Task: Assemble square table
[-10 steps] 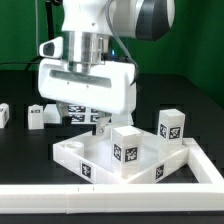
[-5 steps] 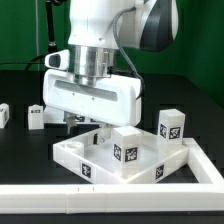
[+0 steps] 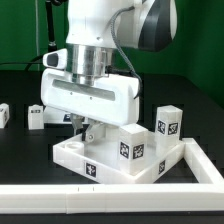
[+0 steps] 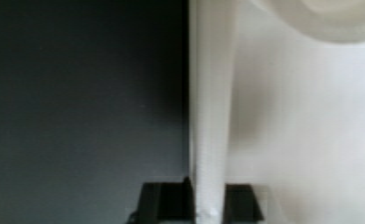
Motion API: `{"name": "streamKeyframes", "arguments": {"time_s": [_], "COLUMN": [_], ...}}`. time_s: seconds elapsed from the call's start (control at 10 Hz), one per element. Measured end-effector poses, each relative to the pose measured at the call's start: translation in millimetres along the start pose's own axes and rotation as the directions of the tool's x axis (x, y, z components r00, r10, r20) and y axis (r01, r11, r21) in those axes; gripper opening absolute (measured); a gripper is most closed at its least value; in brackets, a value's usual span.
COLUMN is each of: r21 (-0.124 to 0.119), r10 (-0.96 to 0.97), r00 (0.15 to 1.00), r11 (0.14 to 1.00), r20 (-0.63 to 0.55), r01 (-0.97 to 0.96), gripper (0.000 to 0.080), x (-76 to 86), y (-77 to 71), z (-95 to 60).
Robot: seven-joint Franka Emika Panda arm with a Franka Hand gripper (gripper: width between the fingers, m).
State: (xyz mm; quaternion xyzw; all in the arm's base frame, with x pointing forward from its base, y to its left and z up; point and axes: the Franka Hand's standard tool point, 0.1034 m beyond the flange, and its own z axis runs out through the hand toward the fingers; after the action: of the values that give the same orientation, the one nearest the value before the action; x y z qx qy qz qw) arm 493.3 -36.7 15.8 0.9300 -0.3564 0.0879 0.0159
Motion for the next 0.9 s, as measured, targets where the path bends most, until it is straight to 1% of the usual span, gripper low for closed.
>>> {"name": "streamKeyframes", "arguments": {"time_s": [0.3,0.4,0.5,0.6,0.7,0.9], "r21": [0.0,0.002,0.002,-0.007,-0.01,-0.012], "r10": [-0.004,-0.07,-0.131,-0.208,-0.304,-0.316], "r00": [1.0,0.998,0.991,0.978,0.953,0.949], "r11": [1.0,0.998,0.991,0.978,0.953,0.949], "r20": [0.0,0.001,-0.002,0.011,0.007,0.009], "r01": [0.004,0.07,0.131,0.208,0.304,0.316], "gripper": [0.0057,0.0057,0.0057,0.0057,0.0057,0.0057], "x": [0.2,4.9,12.0,14.7,20.0,19.2], "y": [0.3,4.9,13.4,16.3,10.4,11.8], "z": [0.0,-3.6,-7.3,-6.7,-6.7,-5.9]}}
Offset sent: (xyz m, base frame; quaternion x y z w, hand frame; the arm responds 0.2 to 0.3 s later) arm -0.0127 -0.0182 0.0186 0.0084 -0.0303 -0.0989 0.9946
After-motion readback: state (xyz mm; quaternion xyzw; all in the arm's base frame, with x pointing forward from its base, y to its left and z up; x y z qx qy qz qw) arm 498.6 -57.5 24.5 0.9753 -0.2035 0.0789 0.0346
